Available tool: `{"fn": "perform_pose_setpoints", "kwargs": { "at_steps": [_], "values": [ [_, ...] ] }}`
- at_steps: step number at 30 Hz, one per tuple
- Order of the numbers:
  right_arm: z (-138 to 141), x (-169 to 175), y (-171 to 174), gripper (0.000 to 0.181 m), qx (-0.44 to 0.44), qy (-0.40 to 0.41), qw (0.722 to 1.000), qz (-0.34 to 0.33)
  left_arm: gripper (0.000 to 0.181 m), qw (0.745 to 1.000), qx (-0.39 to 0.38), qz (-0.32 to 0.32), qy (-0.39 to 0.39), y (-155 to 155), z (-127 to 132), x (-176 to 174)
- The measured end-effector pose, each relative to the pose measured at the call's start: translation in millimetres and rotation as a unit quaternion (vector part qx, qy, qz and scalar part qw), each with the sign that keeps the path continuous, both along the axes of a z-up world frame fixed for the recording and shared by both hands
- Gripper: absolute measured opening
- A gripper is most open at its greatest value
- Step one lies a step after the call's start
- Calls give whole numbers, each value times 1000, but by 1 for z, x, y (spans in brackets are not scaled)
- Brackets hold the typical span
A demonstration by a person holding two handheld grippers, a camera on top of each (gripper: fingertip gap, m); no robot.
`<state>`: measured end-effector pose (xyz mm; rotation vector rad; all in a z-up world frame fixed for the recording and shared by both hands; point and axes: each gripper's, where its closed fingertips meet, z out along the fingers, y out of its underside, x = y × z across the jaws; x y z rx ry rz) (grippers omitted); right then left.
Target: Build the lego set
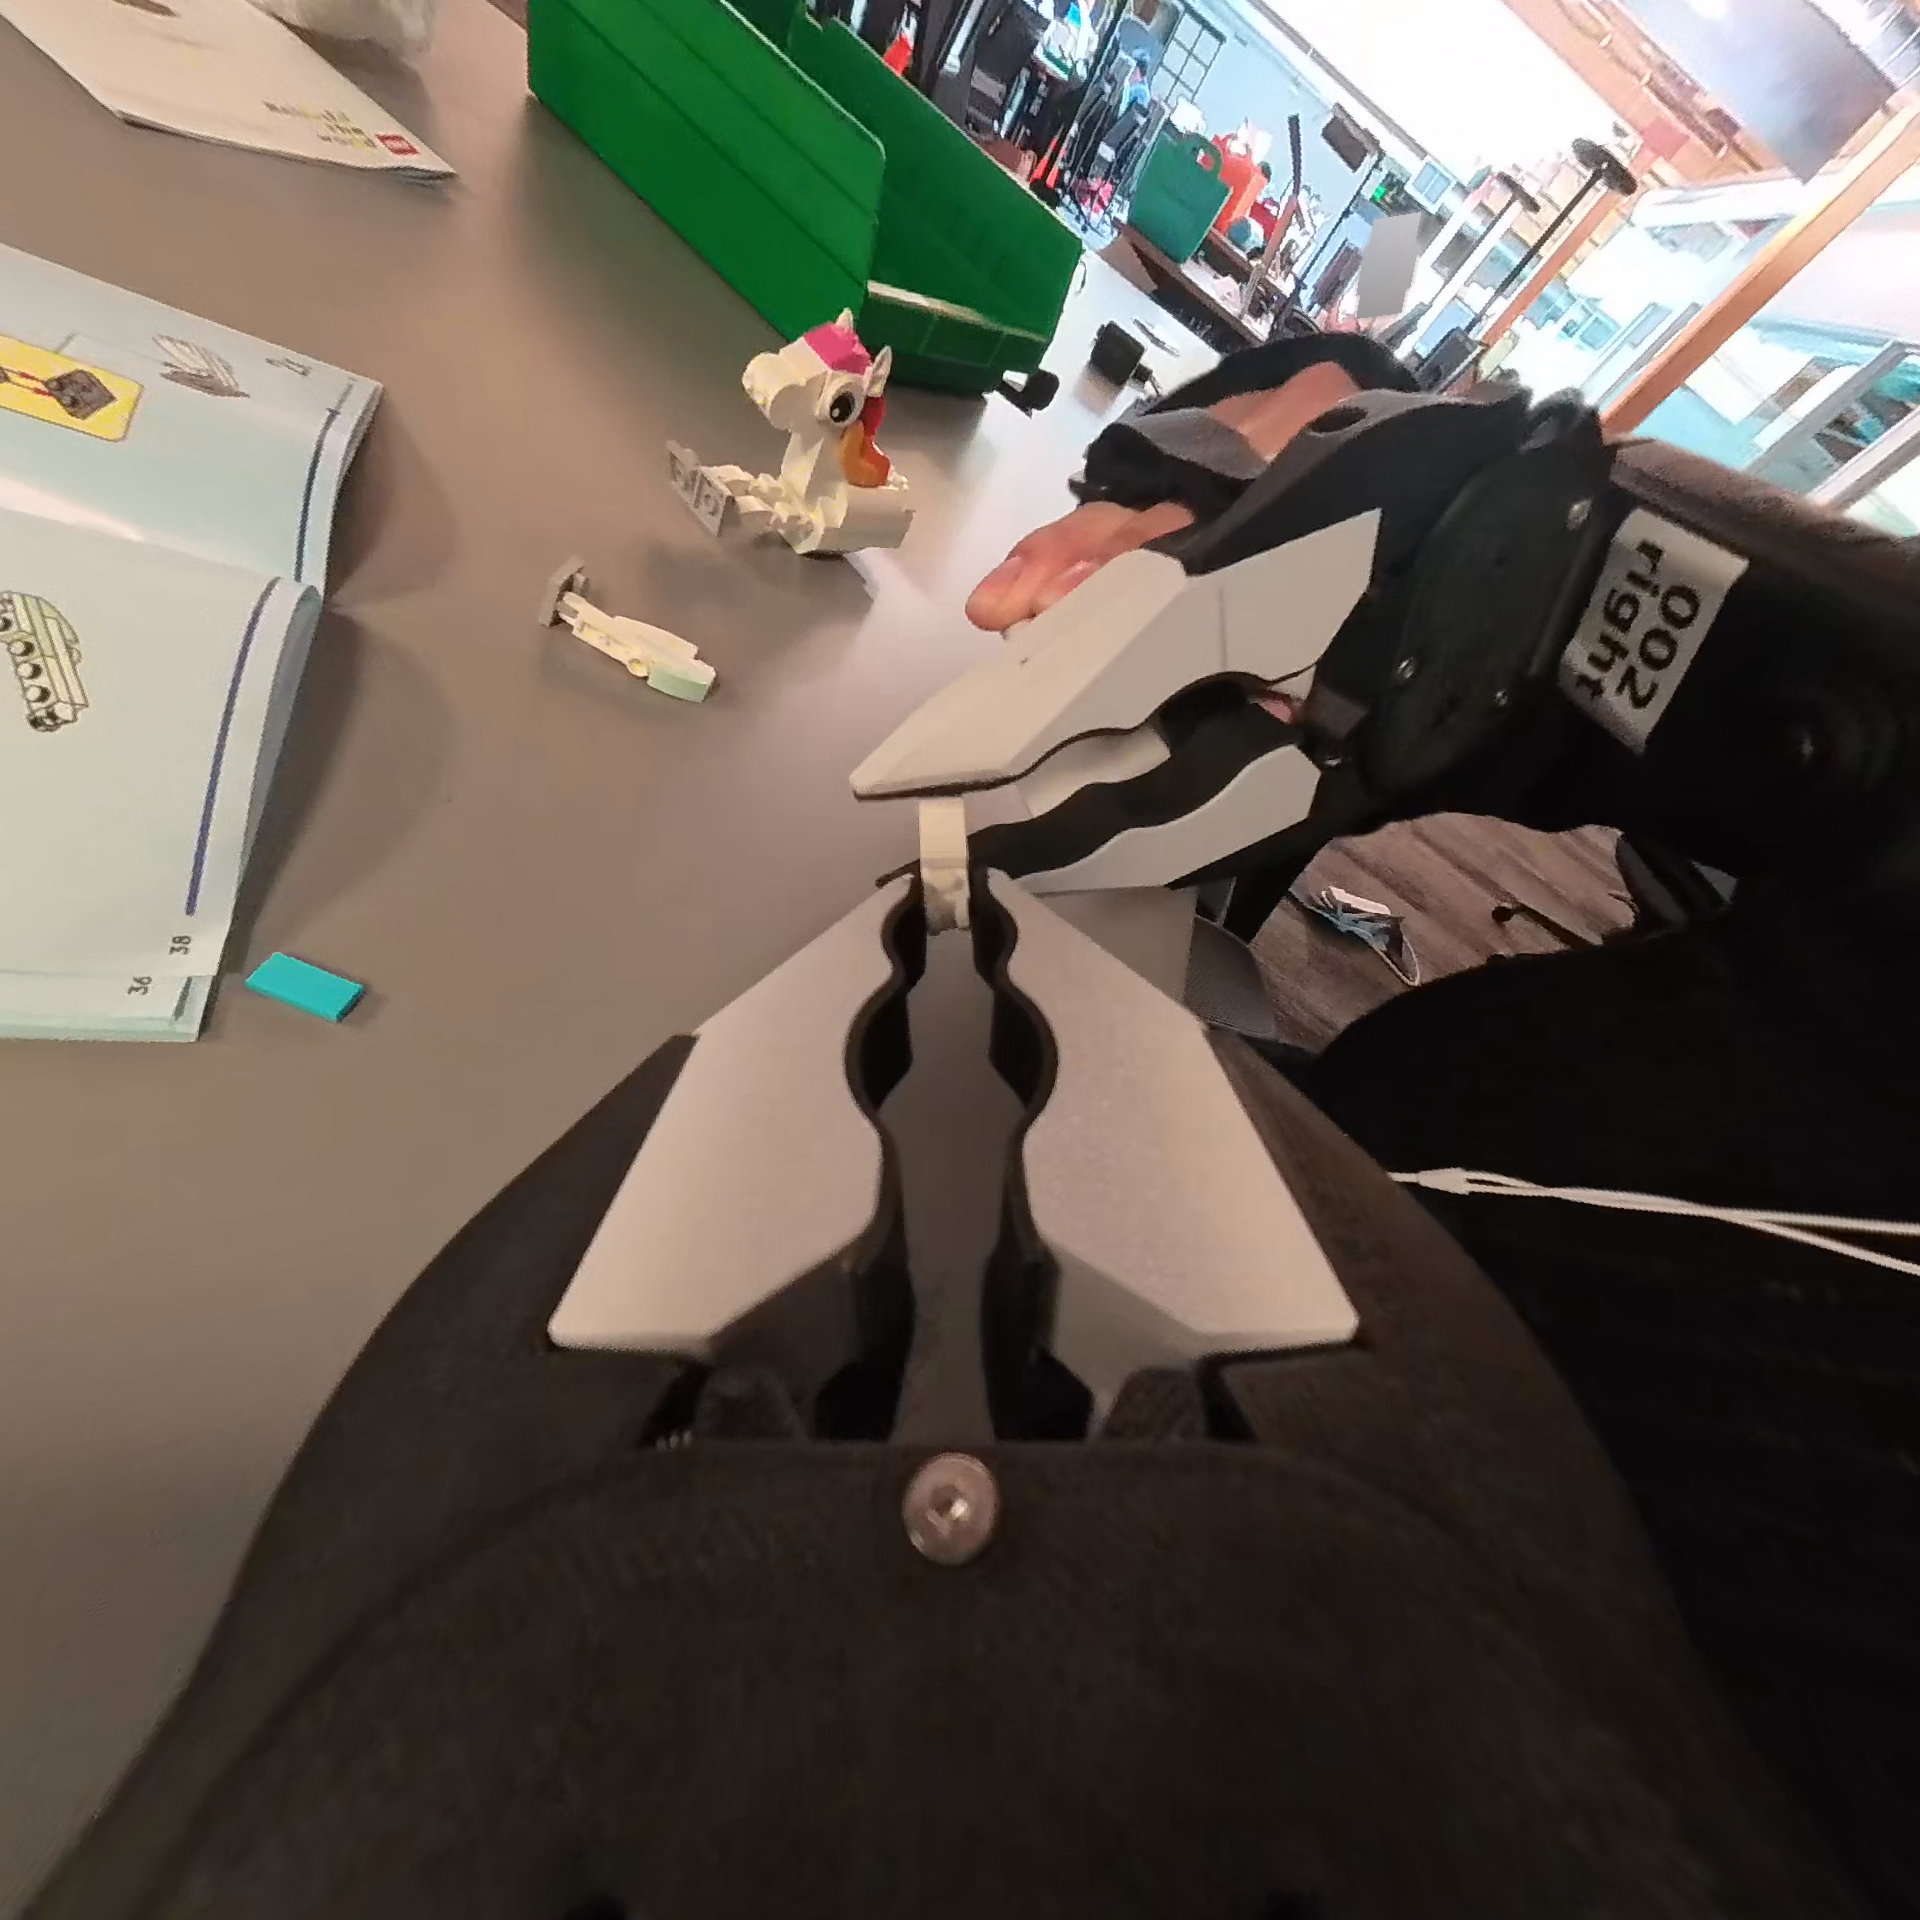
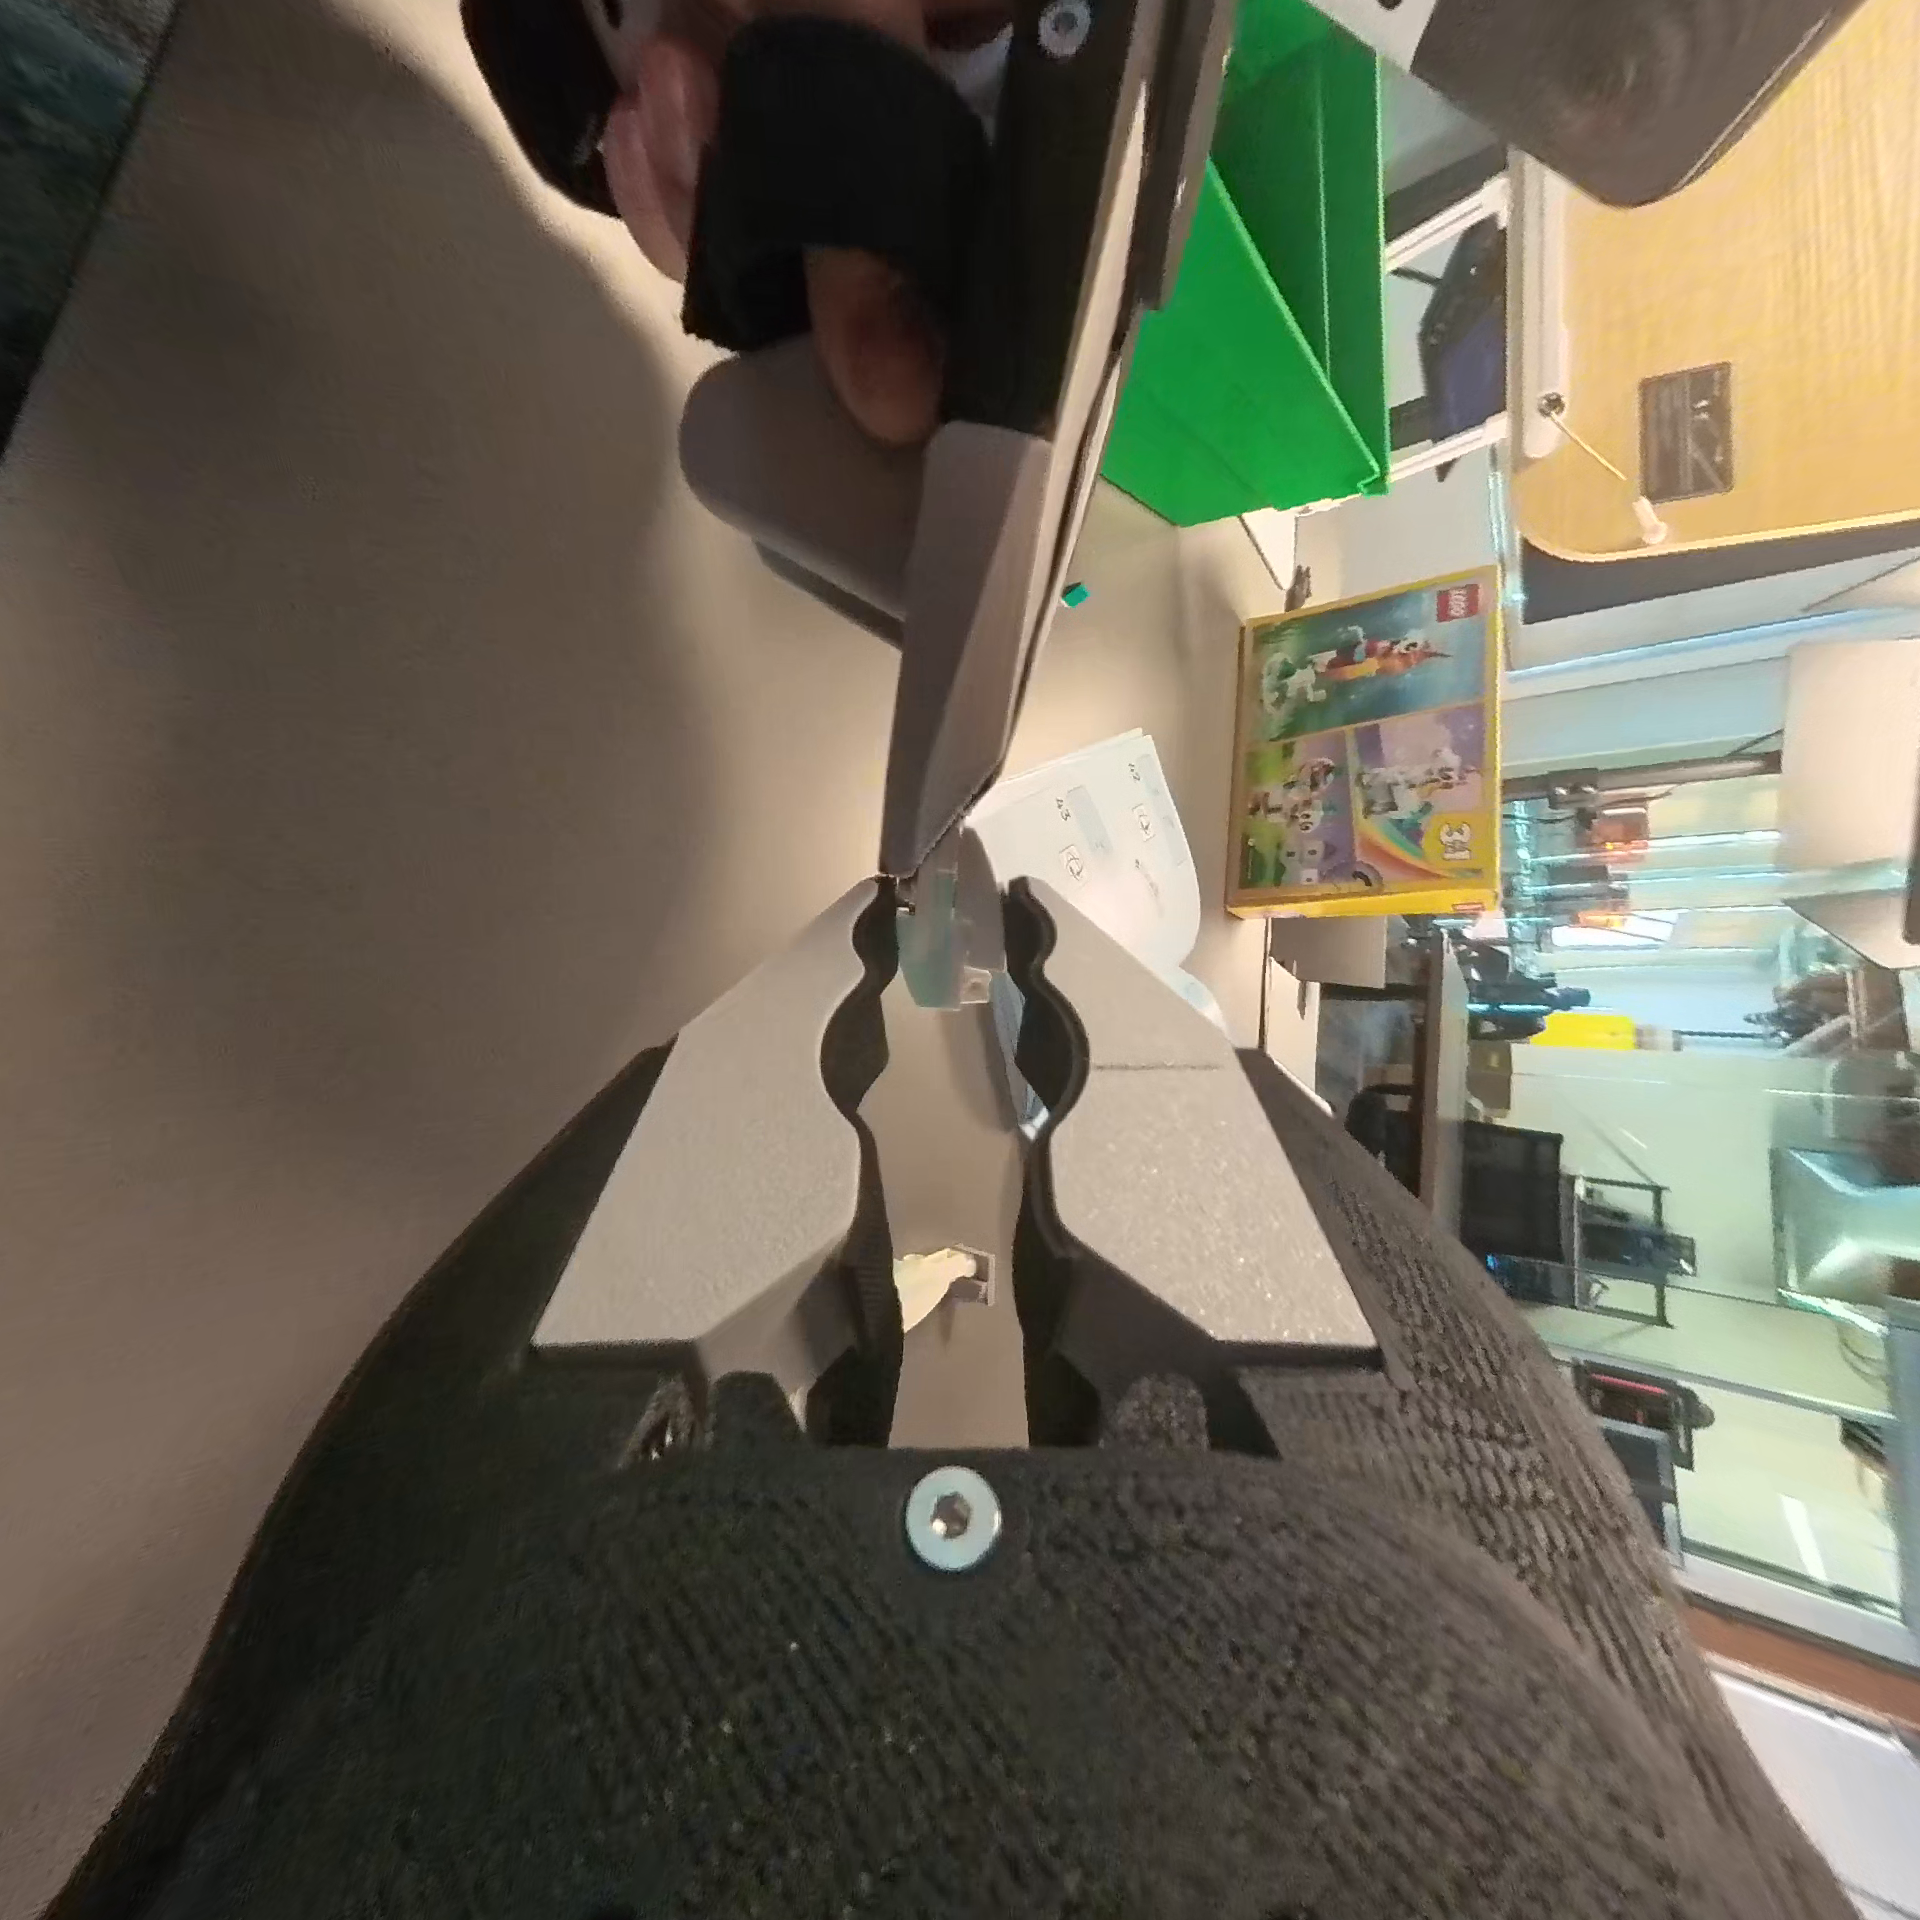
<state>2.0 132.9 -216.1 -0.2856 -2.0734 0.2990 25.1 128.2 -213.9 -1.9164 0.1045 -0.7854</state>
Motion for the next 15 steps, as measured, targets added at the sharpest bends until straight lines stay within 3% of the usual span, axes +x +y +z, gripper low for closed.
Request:
{"fn": "perform_pose_setpoints", "kwargs": {
  "at_steps": [10,15],
  "values": [
    [5,-2,0,19,11,21,1000,-2,8,998,21,12,-54,-1,5,0],
    [17,-4,0,19,88,72,993,9,7,996,71,46,13,0,13,-3]
  ]
}}
